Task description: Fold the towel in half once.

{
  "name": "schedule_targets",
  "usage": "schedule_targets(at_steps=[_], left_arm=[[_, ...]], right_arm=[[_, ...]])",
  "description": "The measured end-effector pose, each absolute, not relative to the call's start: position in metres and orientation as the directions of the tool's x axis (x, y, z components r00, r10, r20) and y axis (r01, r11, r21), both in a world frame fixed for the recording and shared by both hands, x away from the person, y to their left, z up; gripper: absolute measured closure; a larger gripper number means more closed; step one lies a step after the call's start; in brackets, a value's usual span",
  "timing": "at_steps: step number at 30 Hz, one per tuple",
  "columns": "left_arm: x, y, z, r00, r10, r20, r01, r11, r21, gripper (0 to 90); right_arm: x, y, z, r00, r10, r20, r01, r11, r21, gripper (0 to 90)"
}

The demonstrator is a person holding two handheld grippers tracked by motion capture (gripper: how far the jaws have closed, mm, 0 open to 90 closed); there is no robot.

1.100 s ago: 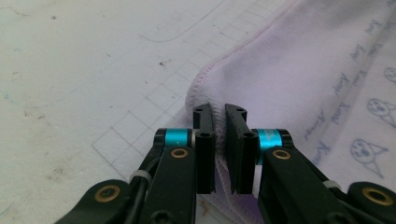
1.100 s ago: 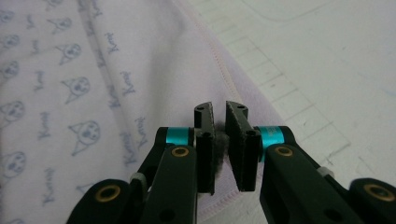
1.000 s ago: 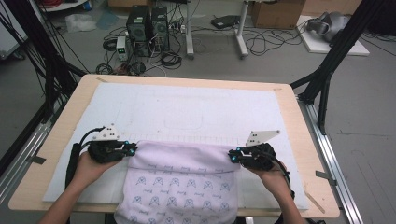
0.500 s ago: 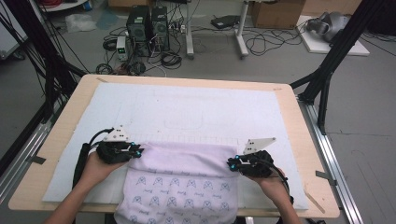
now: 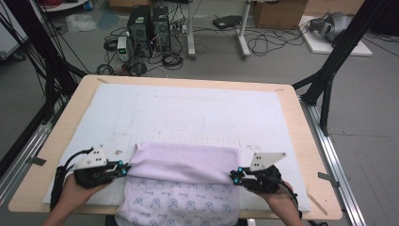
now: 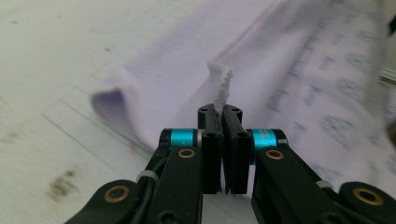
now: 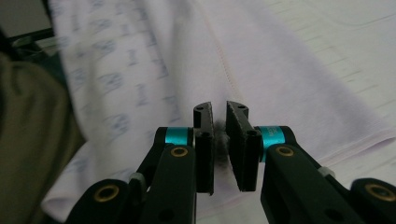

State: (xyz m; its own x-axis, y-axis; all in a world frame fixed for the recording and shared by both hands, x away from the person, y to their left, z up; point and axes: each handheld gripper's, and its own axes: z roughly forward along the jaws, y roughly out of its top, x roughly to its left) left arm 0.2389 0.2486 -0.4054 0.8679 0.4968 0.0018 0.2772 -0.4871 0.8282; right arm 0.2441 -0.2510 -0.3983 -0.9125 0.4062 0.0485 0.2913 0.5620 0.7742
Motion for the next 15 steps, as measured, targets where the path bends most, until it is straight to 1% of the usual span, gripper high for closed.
schedule_targets(at_steps=[1, 3, 5, 6, 10, 13, 15], left_arm=[[0.232, 0.251, -0.406, 0.873, 0.488, -0.006, 0.279, -0.489, 0.826, 84.9], [0.225, 0.255, -0.405, 0.876, 0.482, -0.032, 0.295, -0.480, 0.826, 72.8], [0.228, 0.257, -0.403, 0.867, 0.497, -0.043, 0.311, -0.471, 0.826, 62.1], [0.232, 0.257, -0.402, 0.865, 0.499, -0.045, 0.313, -0.469, 0.826, 60.3], [0.254, 0.248, -0.399, 0.855, 0.518, -0.029, 0.309, -0.464, 0.830, 59.5], [0.276, 0.241, -0.401, 0.830, 0.557, -0.027, 0.329, -0.451, 0.830, 59.7], [0.292, 0.237, -0.404, 0.807, 0.590, -0.019, 0.346, -0.447, 0.825, 59.8]], right_arm=[[0.239, -0.252, -0.398, -0.918, 0.393, 0.052, 0.285, 0.564, 0.775, 81.4], [0.226, -0.255, -0.396, -0.929, 0.363, 0.073, 0.277, 0.550, 0.788, 78.2], [0.223, -0.256, -0.393, -0.932, 0.354, 0.075, 0.270, 0.543, 0.795, 73.7], [0.225, -0.257, -0.392, -0.932, 0.356, 0.070, 0.265, 0.538, 0.800, 73.0], [0.251, -0.257, -0.390, -0.919, 0.388, 0.073, 0.281, 0.514, 0.811, 67.5], [0.274, -0.255, -0.392, -0.904, 0.422, 0.062, 0.297, 0.517, 0.803, 61.8], [0.291, -0.255, -0.396, -0.885, 0.463, 0.059, 0.325, 0.523, 0.788, 57.8]])
